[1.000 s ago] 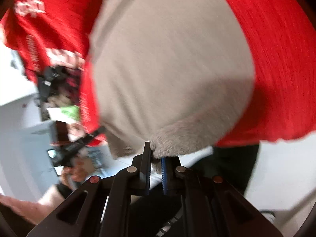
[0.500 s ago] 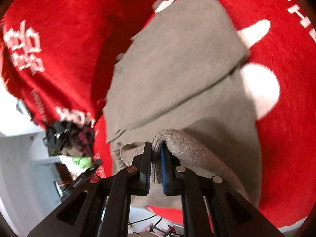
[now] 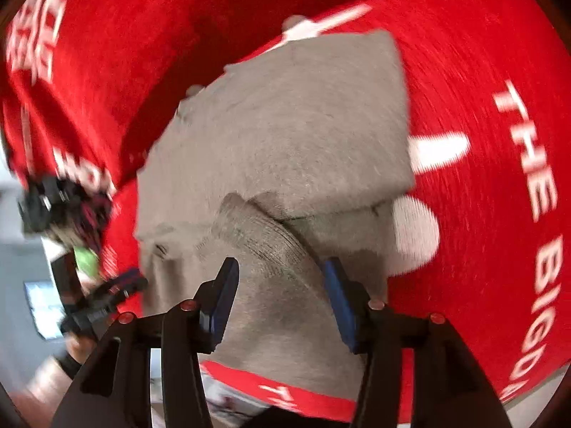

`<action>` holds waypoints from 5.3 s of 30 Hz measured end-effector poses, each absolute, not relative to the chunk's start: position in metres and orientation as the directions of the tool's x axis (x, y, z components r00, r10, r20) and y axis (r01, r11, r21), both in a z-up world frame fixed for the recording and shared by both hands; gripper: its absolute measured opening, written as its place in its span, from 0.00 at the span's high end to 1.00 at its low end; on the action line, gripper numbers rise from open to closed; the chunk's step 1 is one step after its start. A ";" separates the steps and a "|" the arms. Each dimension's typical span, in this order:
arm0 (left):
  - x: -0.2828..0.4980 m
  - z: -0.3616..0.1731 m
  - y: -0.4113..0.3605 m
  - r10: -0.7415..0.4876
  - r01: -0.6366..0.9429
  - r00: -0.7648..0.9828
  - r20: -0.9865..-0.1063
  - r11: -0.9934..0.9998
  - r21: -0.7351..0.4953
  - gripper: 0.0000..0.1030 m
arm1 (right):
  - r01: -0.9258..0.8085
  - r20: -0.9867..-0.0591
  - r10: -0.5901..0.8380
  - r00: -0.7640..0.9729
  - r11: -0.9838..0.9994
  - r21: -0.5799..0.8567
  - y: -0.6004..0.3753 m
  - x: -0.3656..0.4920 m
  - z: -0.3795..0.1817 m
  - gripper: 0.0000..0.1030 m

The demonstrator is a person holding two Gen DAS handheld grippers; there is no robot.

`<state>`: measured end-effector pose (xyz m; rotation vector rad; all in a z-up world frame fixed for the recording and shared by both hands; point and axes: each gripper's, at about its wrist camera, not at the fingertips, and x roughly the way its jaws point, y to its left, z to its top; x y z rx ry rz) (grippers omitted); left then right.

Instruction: Fold small clothes

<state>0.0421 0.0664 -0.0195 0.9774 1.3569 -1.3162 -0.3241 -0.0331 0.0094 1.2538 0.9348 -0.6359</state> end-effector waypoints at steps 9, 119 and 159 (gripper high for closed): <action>0.044 -0.028 0.060 -0.037 0.961 -0.259 -0.965 0.089 -0.261 0.17 | 0.804 -0.915 0.118 0.387 0.442 0.397 -0.038 -0.284 -0.005 0.47; 0.143 -0.002 0.072 -0.111 0.950 -0.037 -0.993 0.305 -0.069 0.24 | 0.966 -0.963 0.093 0.253 0.038 0.257 -0.014 -0.362 -0.020 0.95; 0.157 -0.007 -0.052 -0.279 0.917 -0.240 -0.930 0.249 -0.311 0.66 | 0.948 -0.975 0.016 0.223 0.228 0.220 0.005 -0.243 0.025 0.96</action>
